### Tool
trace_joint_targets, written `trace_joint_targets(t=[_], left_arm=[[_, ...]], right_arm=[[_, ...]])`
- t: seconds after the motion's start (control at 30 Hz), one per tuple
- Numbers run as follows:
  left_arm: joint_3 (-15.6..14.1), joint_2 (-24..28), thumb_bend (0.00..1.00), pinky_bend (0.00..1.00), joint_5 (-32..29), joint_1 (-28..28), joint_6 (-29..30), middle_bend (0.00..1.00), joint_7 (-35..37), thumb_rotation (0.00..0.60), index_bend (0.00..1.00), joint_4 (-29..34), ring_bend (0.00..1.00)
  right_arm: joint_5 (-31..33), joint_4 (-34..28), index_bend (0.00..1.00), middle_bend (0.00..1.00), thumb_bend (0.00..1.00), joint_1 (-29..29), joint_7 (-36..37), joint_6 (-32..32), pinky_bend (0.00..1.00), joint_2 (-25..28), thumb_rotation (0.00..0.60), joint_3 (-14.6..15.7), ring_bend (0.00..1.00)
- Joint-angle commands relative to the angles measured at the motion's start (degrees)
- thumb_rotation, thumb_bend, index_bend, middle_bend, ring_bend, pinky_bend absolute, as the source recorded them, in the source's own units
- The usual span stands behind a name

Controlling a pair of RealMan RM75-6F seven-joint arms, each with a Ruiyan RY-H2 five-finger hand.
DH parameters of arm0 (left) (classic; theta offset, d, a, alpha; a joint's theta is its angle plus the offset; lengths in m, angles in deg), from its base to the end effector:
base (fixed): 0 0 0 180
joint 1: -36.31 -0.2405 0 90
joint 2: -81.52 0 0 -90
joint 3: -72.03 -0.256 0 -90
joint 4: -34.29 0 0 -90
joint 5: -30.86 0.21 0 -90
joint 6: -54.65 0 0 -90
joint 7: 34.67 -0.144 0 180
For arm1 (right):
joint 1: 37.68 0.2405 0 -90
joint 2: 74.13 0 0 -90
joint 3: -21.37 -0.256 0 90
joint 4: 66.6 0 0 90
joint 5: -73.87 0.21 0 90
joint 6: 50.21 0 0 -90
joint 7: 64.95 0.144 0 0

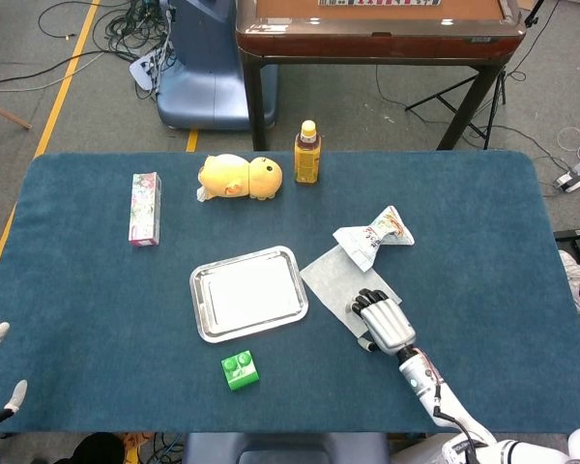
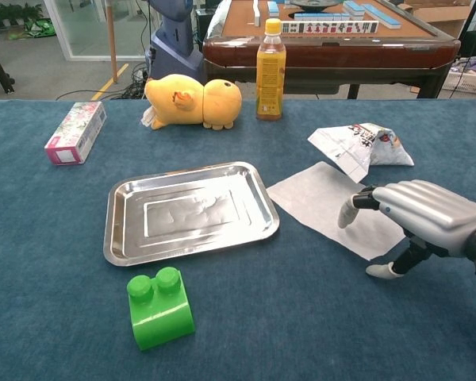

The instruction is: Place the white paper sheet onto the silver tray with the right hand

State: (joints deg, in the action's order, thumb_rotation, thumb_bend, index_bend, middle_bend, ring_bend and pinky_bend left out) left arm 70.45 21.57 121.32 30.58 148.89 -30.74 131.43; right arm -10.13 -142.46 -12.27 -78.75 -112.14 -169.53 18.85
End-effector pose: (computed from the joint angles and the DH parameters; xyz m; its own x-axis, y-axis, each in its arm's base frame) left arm -0.3124 0.1074 0.1813 0.3274 -0.0136 0.9448 0.9417 0.0867 -0.3251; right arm -0.2215 -0.2579 -0.0503 0.4757 -0.2660 0.8384 -0.8479 -0.3924 0.3566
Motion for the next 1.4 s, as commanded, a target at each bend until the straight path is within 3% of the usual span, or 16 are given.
trace_joint_targets(t=[0.03, 0.37, 0.57, 0.83, 0.97, 1.17, 1.4], left_arm=[[0.1, 0.0, 0.33, 0.00, 0.1, 0.1, 0.0, 0.02, -0.1, 0.600, 0.07, 0.0, 0.04], [0.1, 0.1, 0.33, 0.00, -0.6, -0.2, -0.1, 0.02, 0.1, 0.600, 0.07, -0.3, 0.04], [0.1, 0.1, 0.33, 0.00, -0.7, -0.1, -0.5, 0.02, 0.3, 0.600, 0.07, -0.5, 0.04], [0.2, 0.1, 0.33, 0.00, -0.9, -0.1, -0.6, 0.02, 0.1, 0.600, 0.07, -0.5, 0.04], [0.2, 0.2, 0.34, 0.00, -1.0, -0.1, -0.6, 0.02, 0.0, 0.600, 0.07, -0.4, 0.04], [0.2, 0.5, 0.34, 0.00, -0.7, -0.1, -0.6, 0.02, -0.3, 0.600, 0.07, 0.0, 0.04], [-0.1, 0.8, 0.33, 0.00, -0.2, -0.4, 0.0, 0.02, 0.1, 0.600, 0.07, 0.4, 0.04]], right_arm=[[-0.1, 0.7, 0.38, 0.33, 0.26, 0.4, 0.4, -0.2, 0.26, -0.5, 0.600, -0.3, 0.17], [0.2, 3.6, 0.45, 0.35, 0.33, 1.5, 1.0, -0.4, 0.26, -2.6, 0.600, -1.1, 0.17], [0.7, 4.4, 0.57, 0.40, 0.35, 1.3, 1.3, -1.2, 0.26, -3.5, 0.600, -1.3, 0.18], [1.2, 4.6, 0.62, 0.42, 0.53, 1.1, 1.6, -2.2, 0.26, -3.7, 0.600, -1.8, 0.19], [1.5, 3.8, 0.62, 0.43, 0.55, 0.9, 2.4, -3.2, 0.26, -2.9, 0.600, -2.5, 0.19], [0.9, -2.4, 0.62, 0.43, 0.55, 1.9, 3.9, -5.3, 0.26, 1.2, 0.600, -5.4, 0.19], [1.3, -13.3, 0.62, 0.43, 0.55, 7.0, 3.4, -2.6, 0.26, 8.2, 0.600, -11.8, 0.19]])
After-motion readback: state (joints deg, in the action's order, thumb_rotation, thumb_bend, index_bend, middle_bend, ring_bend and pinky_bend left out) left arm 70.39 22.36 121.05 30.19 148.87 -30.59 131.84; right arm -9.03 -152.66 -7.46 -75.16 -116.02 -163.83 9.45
